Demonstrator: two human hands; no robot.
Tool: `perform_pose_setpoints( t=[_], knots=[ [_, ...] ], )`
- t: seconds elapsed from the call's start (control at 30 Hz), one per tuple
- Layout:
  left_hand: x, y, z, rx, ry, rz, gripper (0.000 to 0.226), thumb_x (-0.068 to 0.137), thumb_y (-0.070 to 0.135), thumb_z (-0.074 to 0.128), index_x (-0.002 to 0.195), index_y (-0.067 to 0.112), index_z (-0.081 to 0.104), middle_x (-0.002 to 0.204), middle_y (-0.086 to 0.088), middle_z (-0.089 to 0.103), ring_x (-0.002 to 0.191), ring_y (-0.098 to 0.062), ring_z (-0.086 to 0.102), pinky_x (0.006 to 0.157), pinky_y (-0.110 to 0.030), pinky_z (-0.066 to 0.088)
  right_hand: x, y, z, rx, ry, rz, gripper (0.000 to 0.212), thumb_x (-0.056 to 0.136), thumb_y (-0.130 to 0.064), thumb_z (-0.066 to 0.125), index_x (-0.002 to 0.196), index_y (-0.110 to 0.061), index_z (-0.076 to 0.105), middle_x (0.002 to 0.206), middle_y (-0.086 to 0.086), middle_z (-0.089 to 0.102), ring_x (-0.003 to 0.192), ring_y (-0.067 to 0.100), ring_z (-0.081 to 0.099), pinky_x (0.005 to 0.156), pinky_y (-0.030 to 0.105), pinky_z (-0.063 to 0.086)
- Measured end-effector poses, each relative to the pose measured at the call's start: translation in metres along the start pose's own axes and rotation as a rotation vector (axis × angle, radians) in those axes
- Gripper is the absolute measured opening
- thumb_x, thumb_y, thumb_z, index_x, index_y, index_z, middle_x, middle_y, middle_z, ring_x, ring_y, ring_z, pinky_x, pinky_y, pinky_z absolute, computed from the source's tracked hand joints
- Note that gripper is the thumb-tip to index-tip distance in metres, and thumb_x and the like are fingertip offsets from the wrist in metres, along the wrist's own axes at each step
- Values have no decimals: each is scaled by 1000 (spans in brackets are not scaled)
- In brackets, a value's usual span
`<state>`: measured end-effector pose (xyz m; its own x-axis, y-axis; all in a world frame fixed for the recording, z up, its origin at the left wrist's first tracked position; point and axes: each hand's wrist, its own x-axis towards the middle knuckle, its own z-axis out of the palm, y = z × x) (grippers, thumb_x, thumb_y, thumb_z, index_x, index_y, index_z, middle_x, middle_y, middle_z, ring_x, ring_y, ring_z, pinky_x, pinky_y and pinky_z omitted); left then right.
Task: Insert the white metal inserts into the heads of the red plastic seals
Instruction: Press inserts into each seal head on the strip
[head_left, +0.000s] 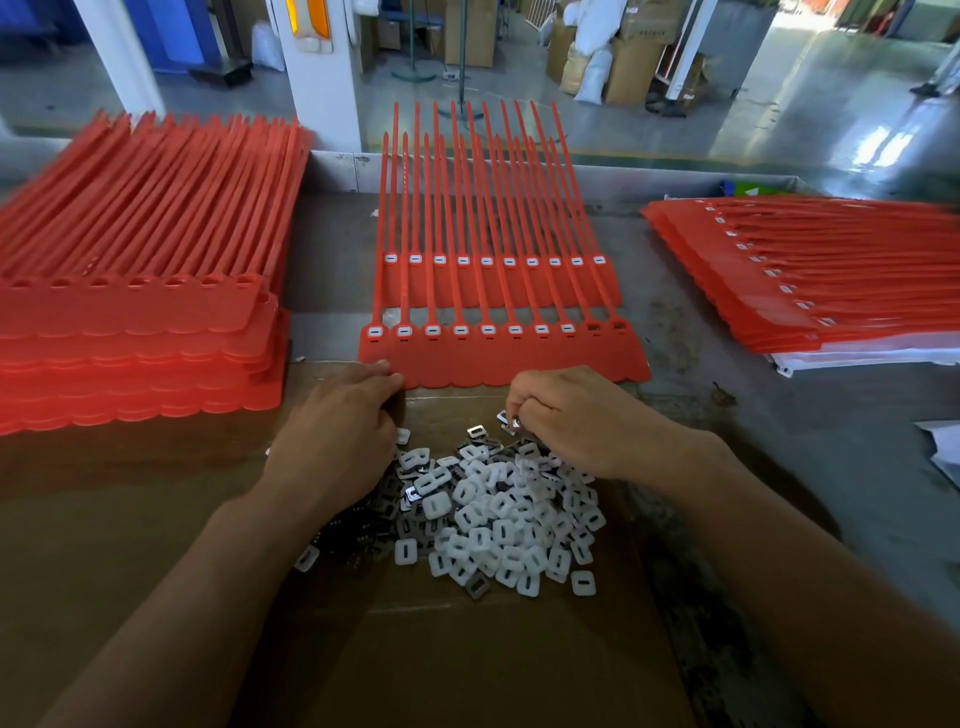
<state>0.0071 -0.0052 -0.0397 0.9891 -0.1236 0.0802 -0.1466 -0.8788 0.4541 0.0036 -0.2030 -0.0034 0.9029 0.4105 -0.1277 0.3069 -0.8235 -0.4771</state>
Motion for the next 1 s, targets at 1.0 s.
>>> perform_pose_setpoints(
  t=[1.0],
  knots=[
    [1, -2, 2, 1, 0, -3, 46, 88, 7, 43, 132, 17, 49, 145, 4, 38, 133, -15, 32, 112, -34, 24, 34, 83, -38, 519, 649, 307, 13, 89, 0, 55, 98, -5, 62, 72, 5, 60, 55, 6, 57, 52, 12, 50]
  ],
)
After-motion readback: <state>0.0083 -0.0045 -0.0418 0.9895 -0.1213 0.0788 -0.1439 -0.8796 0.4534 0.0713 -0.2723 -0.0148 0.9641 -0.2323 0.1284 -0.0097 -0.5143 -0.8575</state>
